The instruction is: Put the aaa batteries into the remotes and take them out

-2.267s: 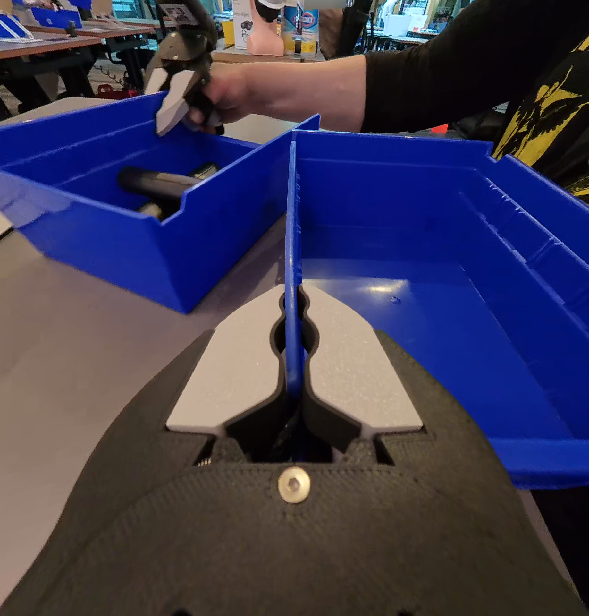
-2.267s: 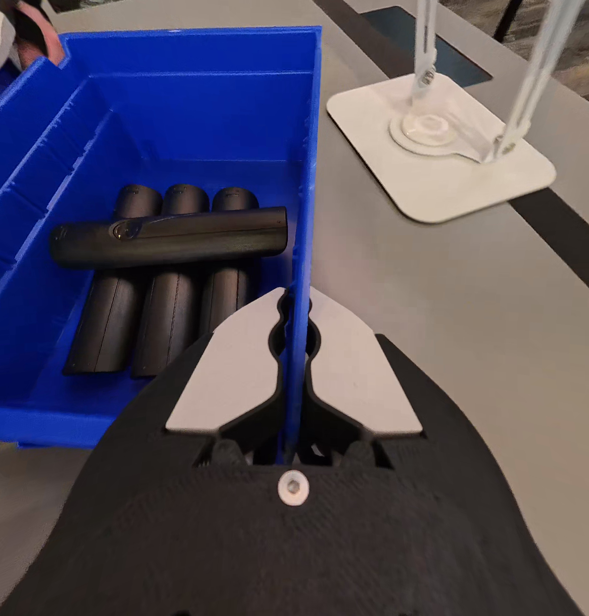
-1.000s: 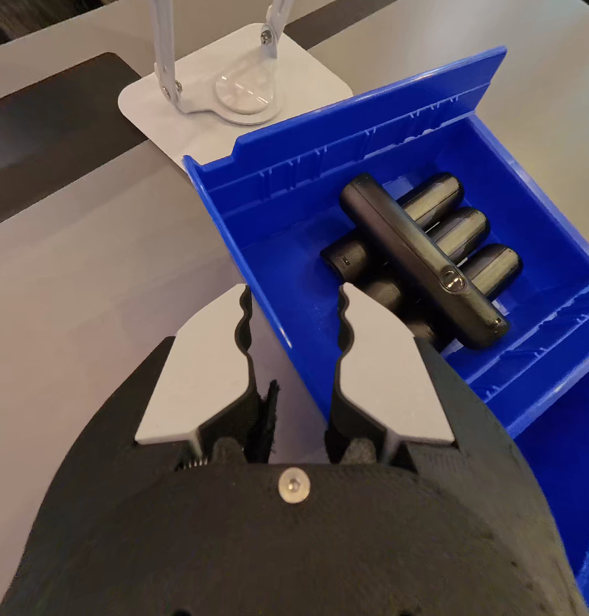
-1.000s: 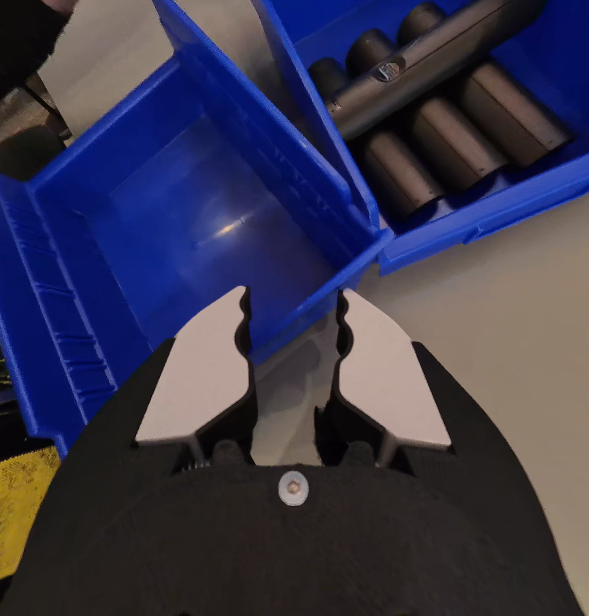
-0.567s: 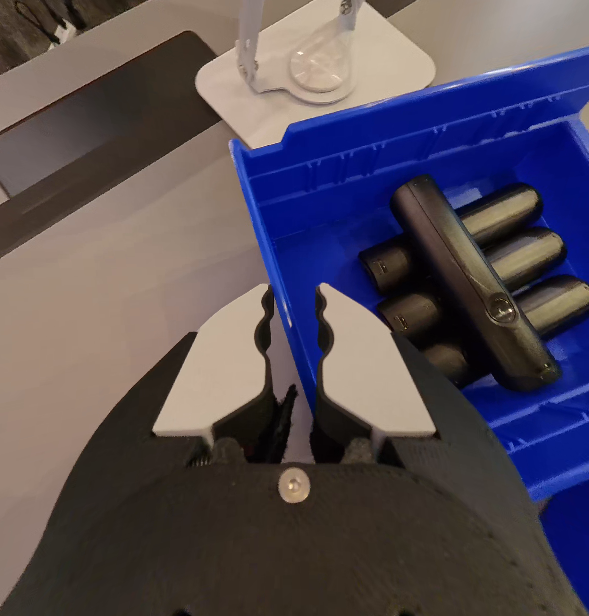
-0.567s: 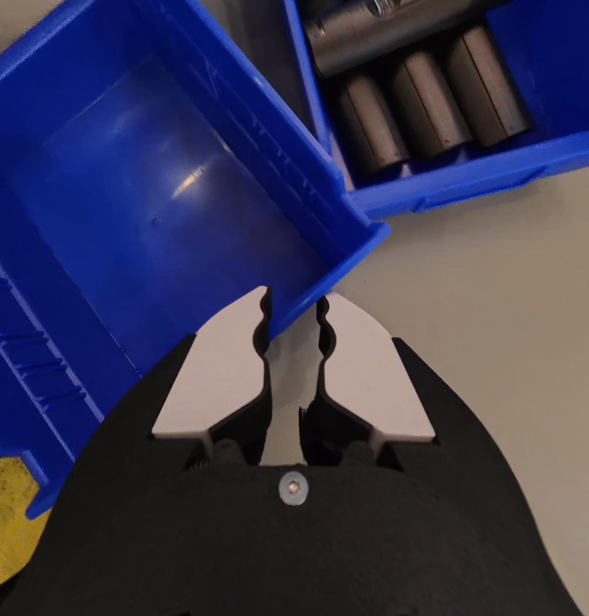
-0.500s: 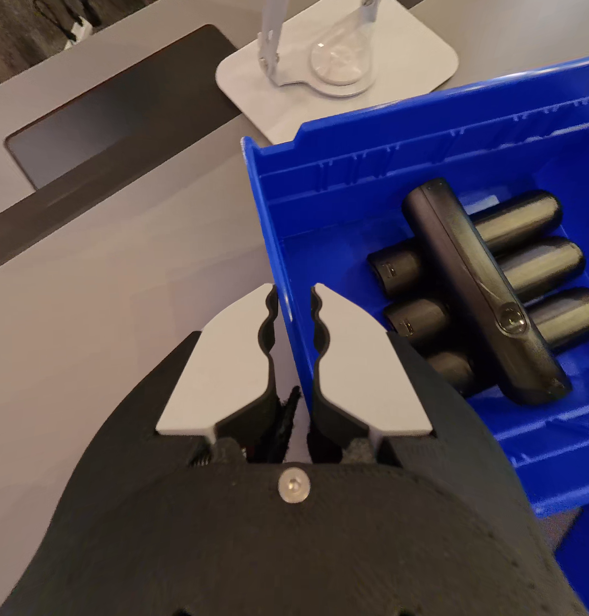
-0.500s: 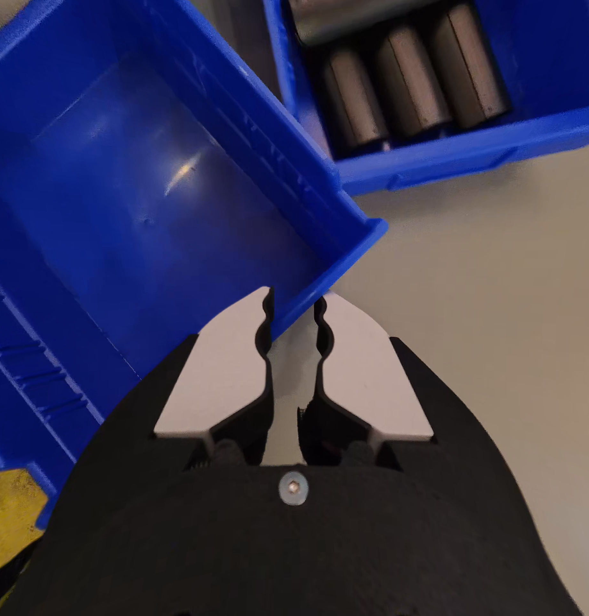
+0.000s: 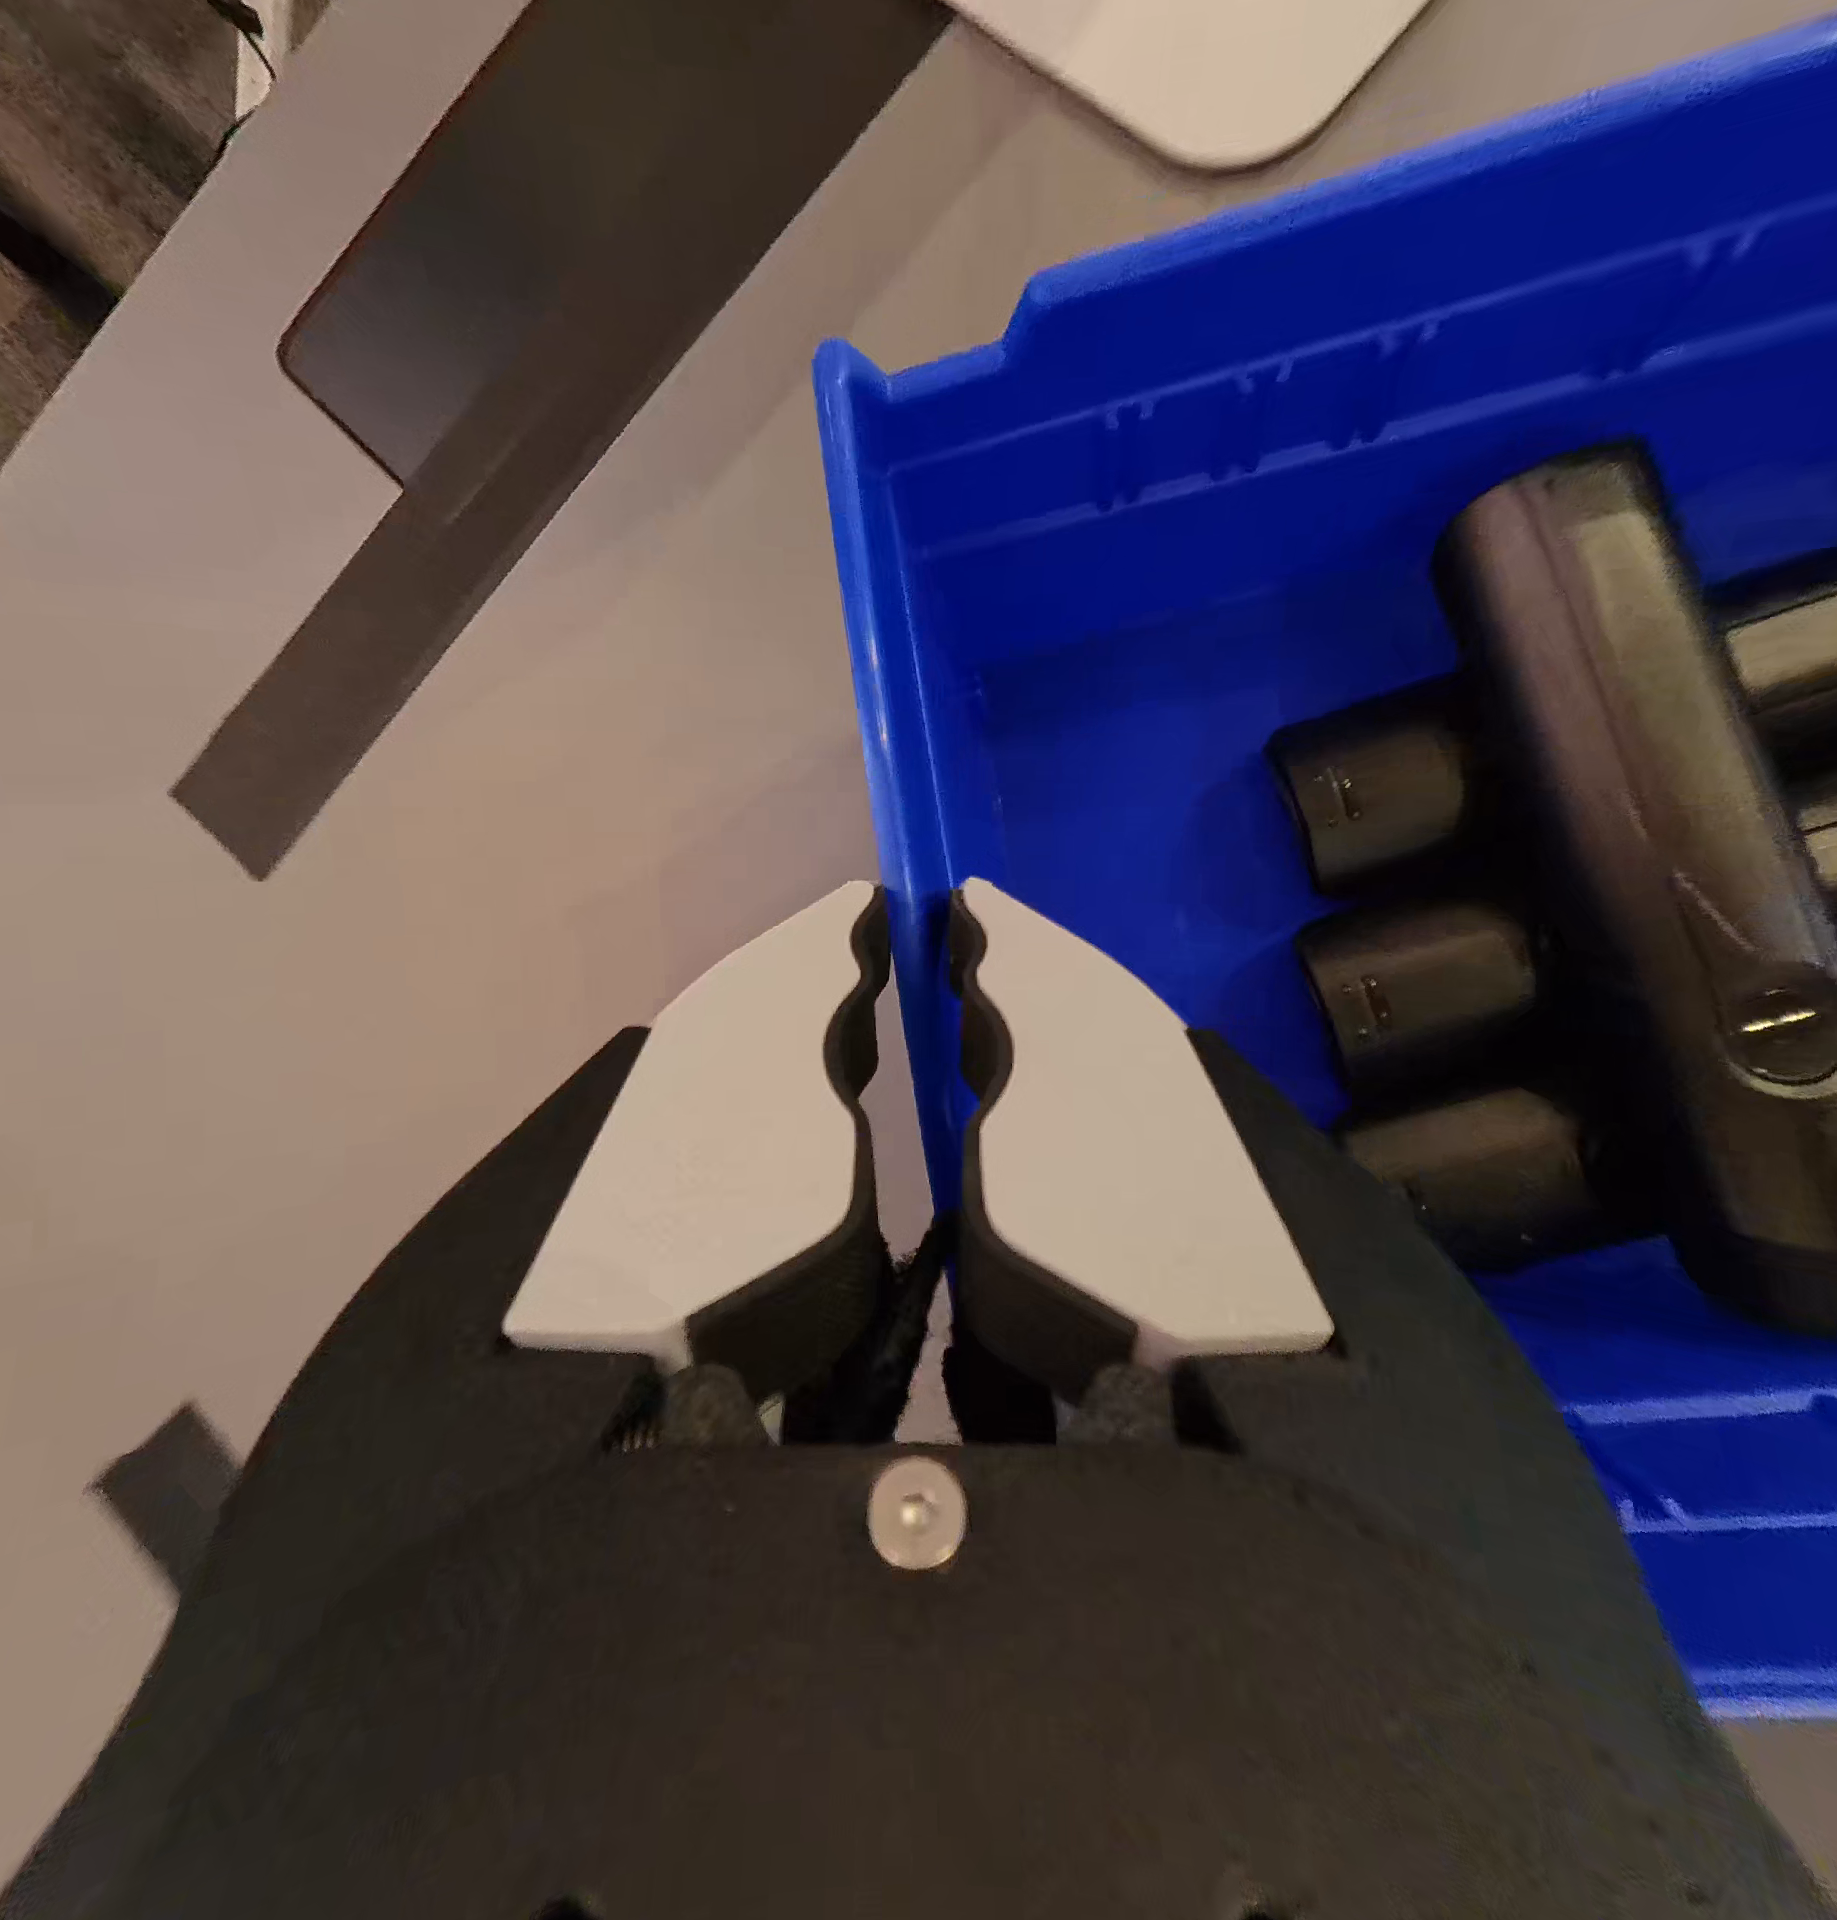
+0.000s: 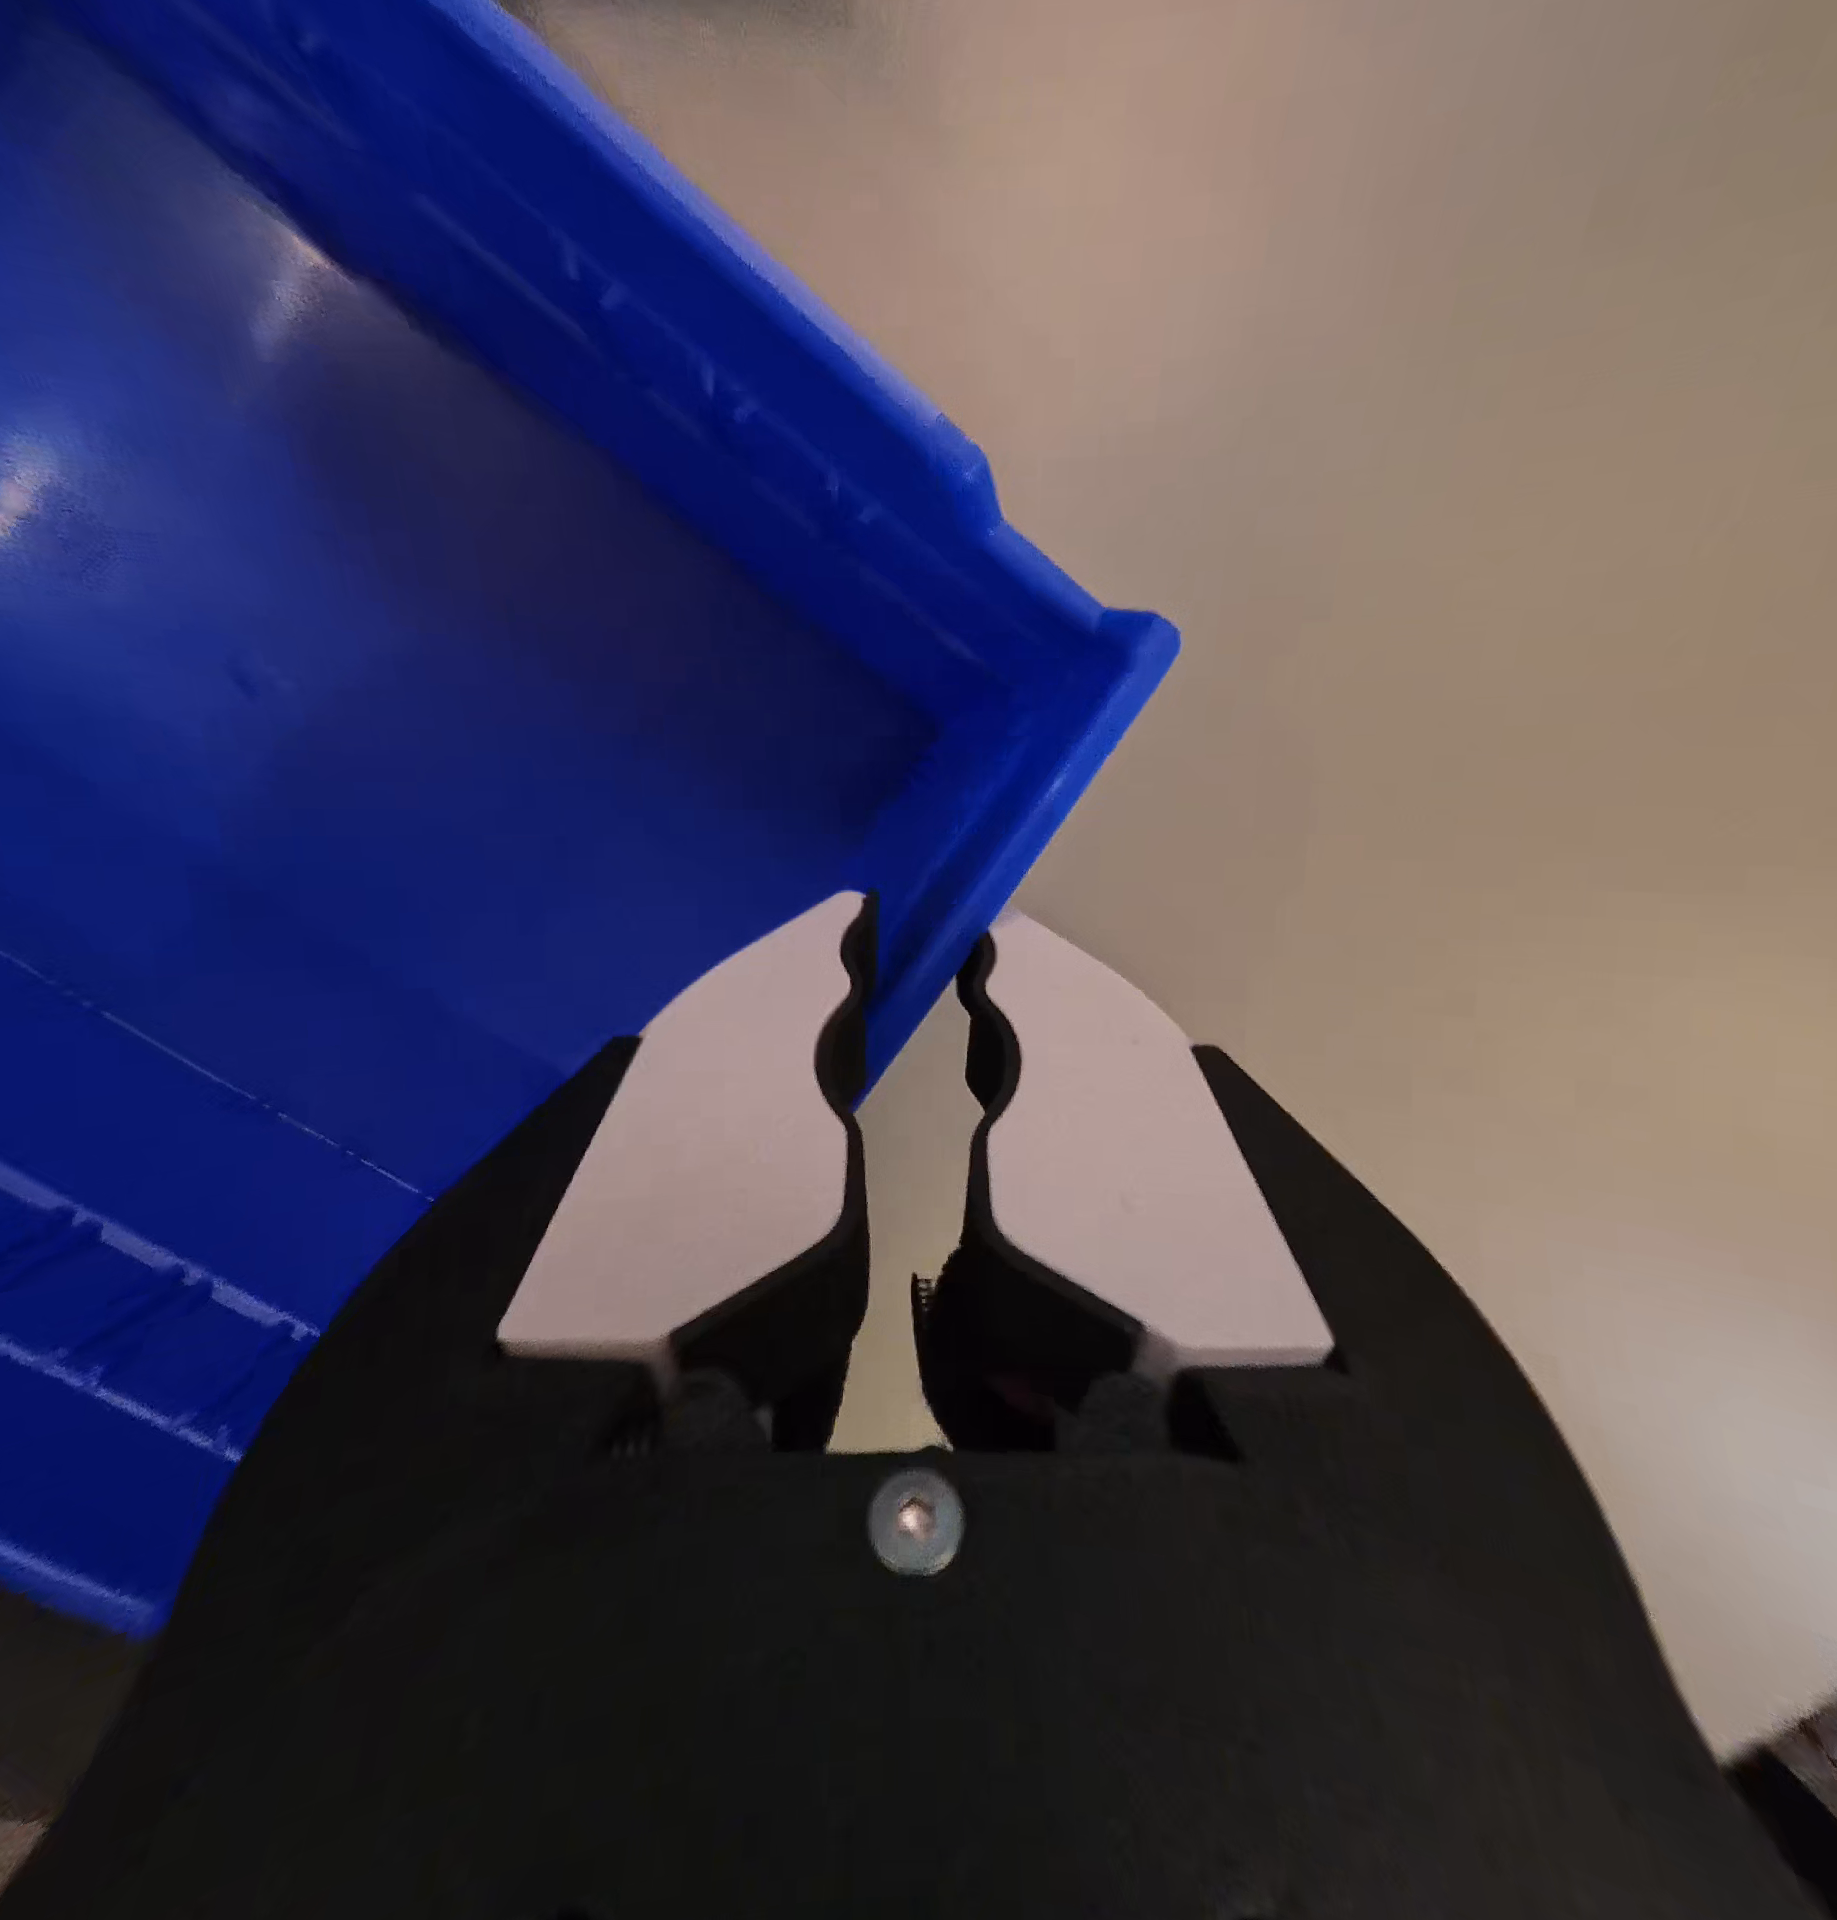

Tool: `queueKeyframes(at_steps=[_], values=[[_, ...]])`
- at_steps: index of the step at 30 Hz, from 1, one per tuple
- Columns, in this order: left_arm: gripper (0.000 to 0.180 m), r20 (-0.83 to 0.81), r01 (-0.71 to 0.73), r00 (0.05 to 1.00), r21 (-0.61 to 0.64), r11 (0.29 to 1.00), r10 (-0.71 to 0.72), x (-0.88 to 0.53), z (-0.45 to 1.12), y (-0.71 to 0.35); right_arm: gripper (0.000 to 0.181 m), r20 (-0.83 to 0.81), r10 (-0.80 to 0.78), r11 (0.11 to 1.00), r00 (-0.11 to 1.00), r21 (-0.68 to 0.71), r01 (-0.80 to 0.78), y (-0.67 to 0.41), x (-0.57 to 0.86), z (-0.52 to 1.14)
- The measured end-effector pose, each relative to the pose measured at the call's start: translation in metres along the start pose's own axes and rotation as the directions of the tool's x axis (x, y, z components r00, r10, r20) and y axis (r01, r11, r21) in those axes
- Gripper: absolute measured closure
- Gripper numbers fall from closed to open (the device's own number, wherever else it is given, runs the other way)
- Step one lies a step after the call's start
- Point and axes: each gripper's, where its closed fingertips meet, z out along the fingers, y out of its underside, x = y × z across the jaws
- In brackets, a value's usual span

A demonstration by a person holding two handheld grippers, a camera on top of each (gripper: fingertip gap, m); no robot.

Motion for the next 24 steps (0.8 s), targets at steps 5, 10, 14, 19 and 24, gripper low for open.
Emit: queueKeyframes(at_steps=[5, 10, 14, 19, 24], values=[[0.165, 0.053, -0.164, 0.983, -0.161, 0.973, 0.174, -0.026, -0.004, 0.013, 0.166, -0.038, -0.041, 0.996, 0.998, -0.076, 0.038, 0.009, 0.05, 0.002], [0.165, 0.019, -0.212, 0.975, -0.194, 0.958, 0.22, -0.04, 0.0, 0.011, 0.164, -0.087, -0.111, 0.982, 0.99, -0.164, 0.095, 0.014, 0.106, 0.007], [0.163, 0.047, -0.28, 0.953, -0.253, 0.926, 0.301, -0.057, 0.006, 0.007, 0.163, -0.128, -0.185, 0.962, 0.974, -0.224, 0.154, 0.011, 0.151, 0.012], [0.162, 0.055, -0.373, 0.911, -0.312, 0.874, 0.408, -0.083, 0.018, -0.005, 0.163, -0.145, -0.251, 0.945, 0.957, -0.25, 0.21, 0.0, 0.195, 0.021], [0.16, 0.079, -0.489, 0.839, -0.325, 0.81, 0.538, -0.11, 0.038, -0.026, 0.162, -0.173, -0.306, 0.932, 0.936, -0.254, 0.258, -0.015, 0.237, 0.031]])
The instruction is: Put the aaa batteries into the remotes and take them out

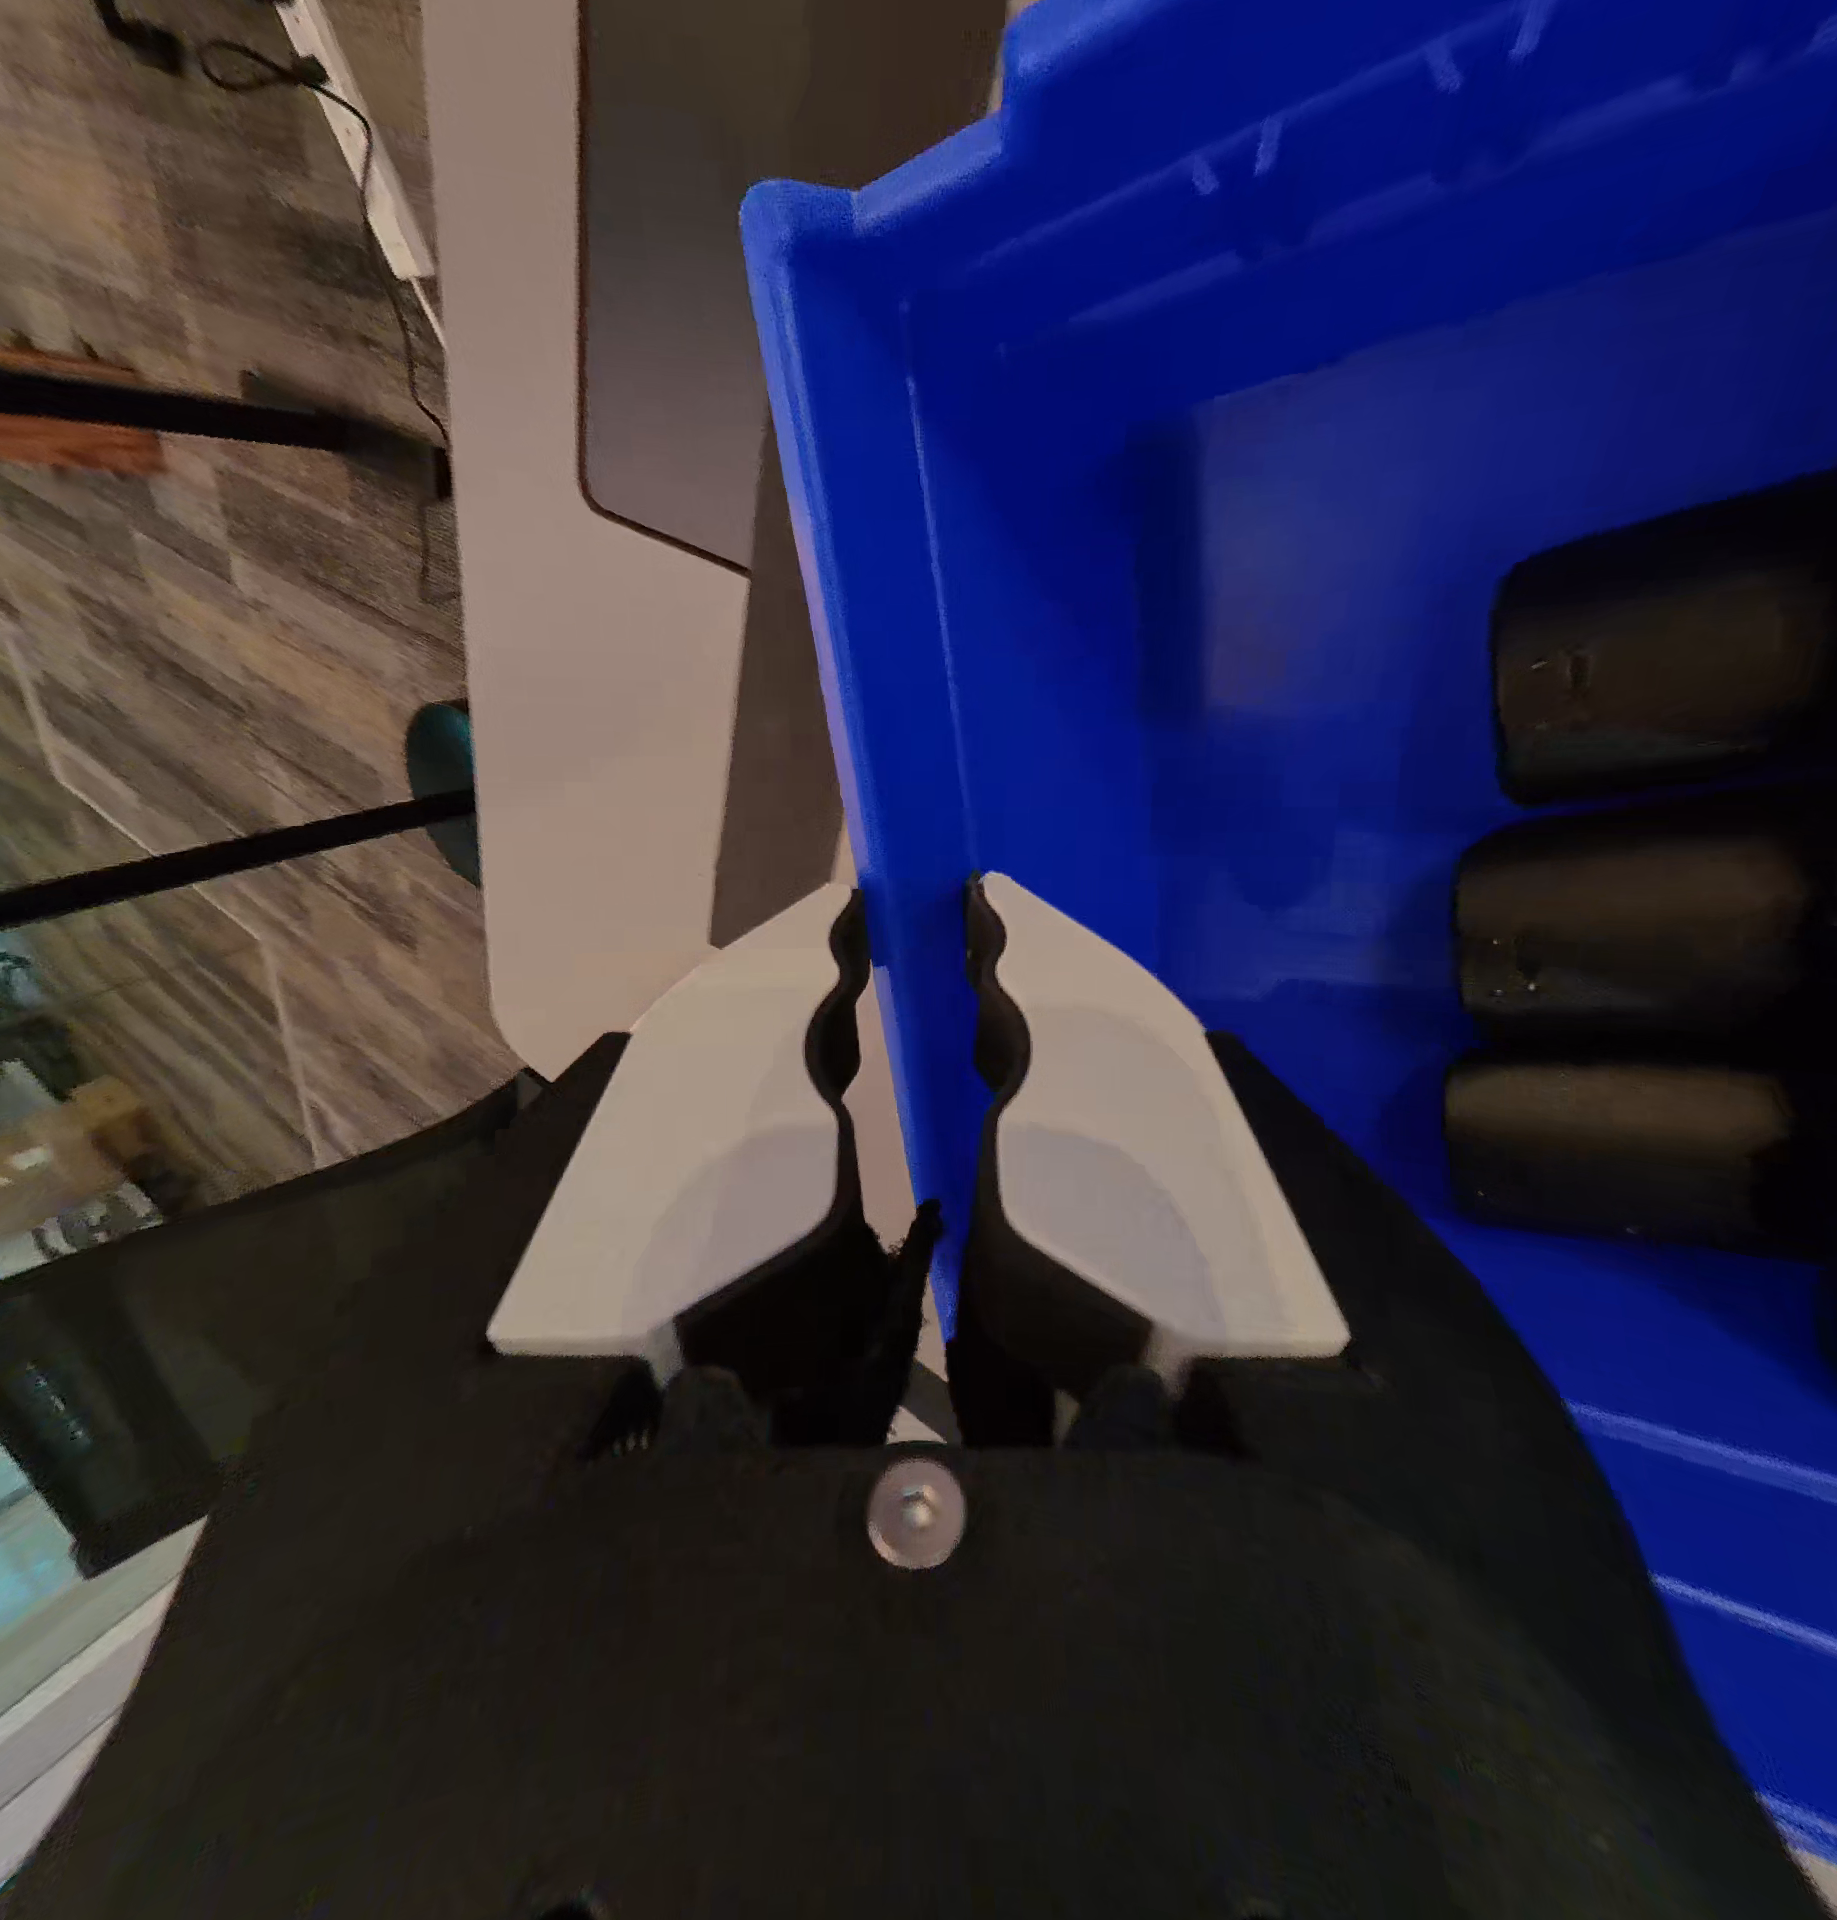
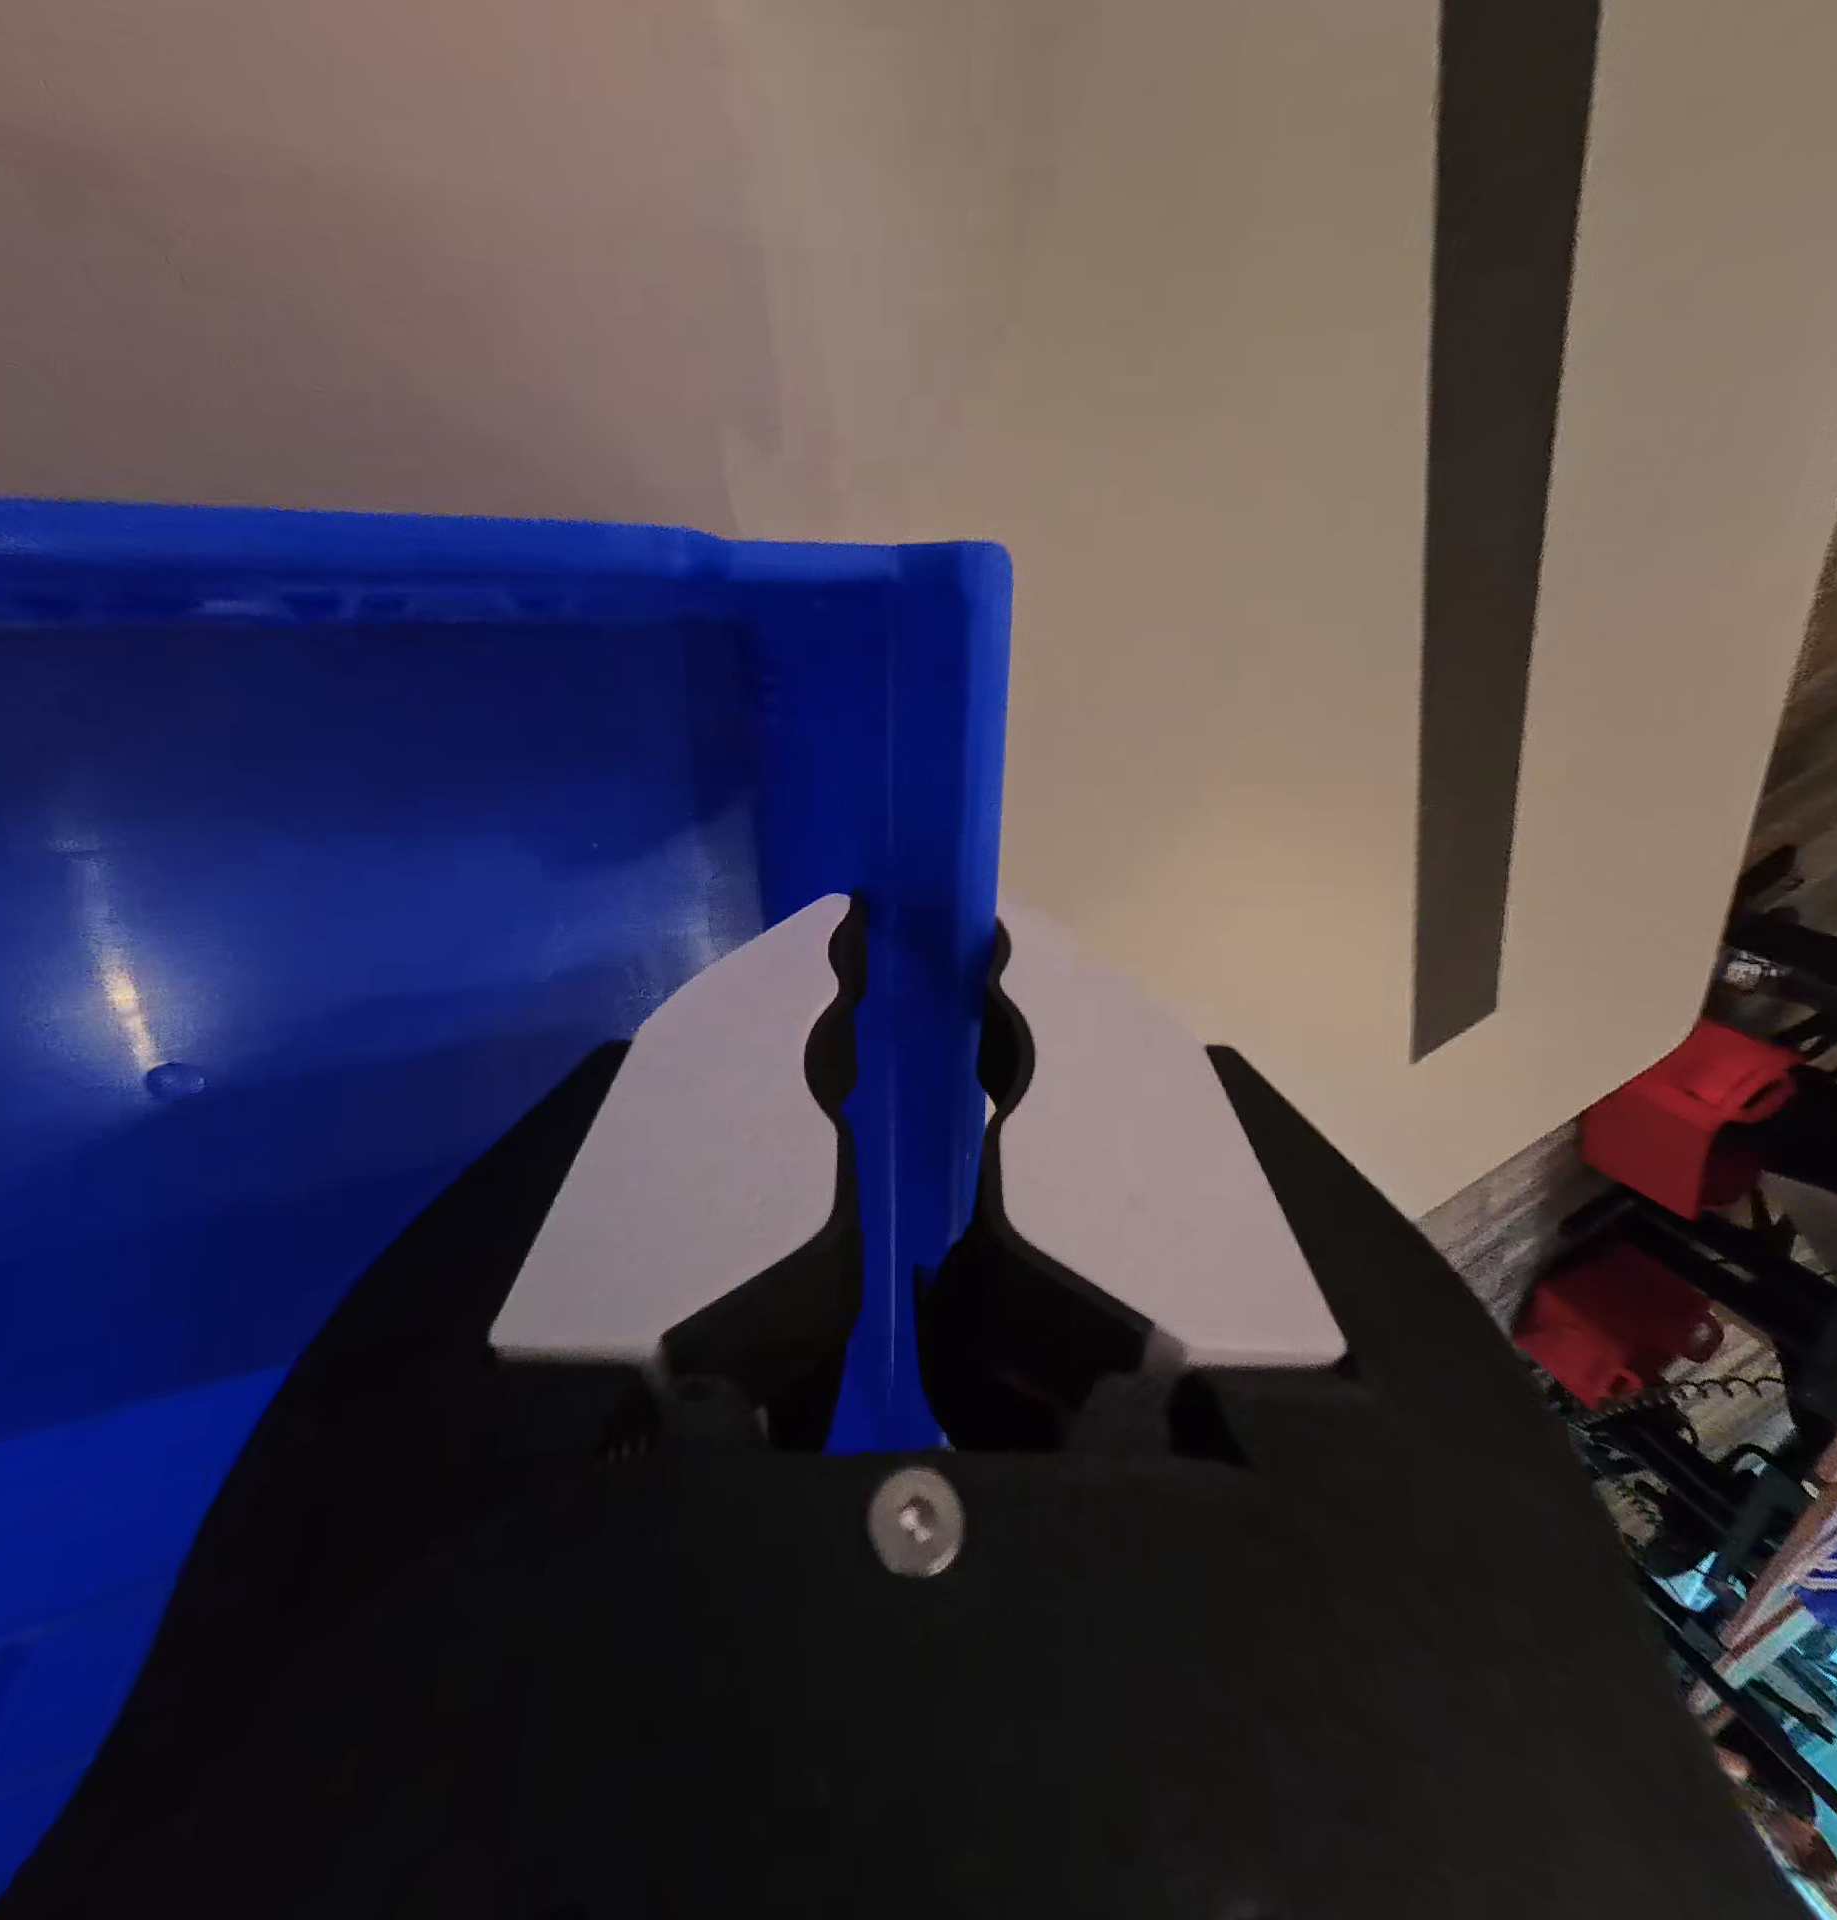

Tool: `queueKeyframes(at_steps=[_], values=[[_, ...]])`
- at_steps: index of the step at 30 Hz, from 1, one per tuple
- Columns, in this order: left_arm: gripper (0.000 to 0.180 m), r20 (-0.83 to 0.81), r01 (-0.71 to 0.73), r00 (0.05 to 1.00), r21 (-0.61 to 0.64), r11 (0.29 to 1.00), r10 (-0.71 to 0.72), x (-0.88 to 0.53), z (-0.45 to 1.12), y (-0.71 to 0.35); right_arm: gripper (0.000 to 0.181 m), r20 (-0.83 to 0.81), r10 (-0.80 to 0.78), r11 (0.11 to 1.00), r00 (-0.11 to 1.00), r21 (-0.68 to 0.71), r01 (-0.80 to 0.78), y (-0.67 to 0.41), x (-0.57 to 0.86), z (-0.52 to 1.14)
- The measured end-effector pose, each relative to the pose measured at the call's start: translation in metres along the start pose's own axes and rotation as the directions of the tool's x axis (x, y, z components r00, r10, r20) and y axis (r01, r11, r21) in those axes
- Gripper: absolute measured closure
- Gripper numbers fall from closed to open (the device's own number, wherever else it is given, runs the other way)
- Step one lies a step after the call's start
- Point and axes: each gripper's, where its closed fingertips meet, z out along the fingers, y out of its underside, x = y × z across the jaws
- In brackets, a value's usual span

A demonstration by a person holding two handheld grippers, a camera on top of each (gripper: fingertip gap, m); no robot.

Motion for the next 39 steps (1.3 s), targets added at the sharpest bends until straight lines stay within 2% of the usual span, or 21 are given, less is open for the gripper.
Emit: queueKeyframes(at_steps=[7, 12, 17, 23, 30, 36, 39], values=[[0.159, 0.081, -0.105, 0.991, 0.007, 0.994, 0.104, -0.041, 0.026, -0.023, 0.158, -0.091, -0.086, 0.996, 0.992, 0.013, 0.087, -0.014, 0.058, 0.024], [0.16, 0.089, -0.095, 0.992, 0.018, 0.995, 0.093, -0.06, 0.038, -0.033, 0.156, -0.125, -0.181, 0.982, 0.976, 0.029, 0.186, -0.024, 0.099, 0.041], [0.16, 0.1, -0.109, 0.989, 0.043, 0.993, 0.104, -0.068, 0.043, -0.035, 0.155, -0.153, -0.241, 0.97, 0.958, -0.014, 0.241, -0.031, 0.136, 0.056], [0.159, 0.128, -0.107, 0.987, 0.072, 0.992, 0.097, -0.08, 0.05, -0.038, 0.153, -0.189, -0.245, 0.969, 0.951, -0.022, 0.245, -0.041, 0.171, 0.07], [0.159, 0.164, -0.172, 0.975, 0.111, 0.979, 0.152, -0.09, 0.057, -0.046, 0.151, -0.21, -0.296, 0.954, 0.932, -0.022, 0.298, -0.052, 0.188, 0.079], [0.159, 0.173, -0.133, 0.98, 0.169, 0.977, 0.103, -0.099, 0.063, -0.056, 0.151, -0.237, -0.336, 0.94, 0.912, -0.028, 0.339, -0.056, 0.193, 0.08], [0.159, 0.175, -0.128, 0.98, 0.159, 0.979, 0.1, -0.102, 0.065, -0.058, 0.151, -0.223, -0.325, 0.945, 0.919, -0.03, 0.327, -0.057, 0.196, 0.082]])
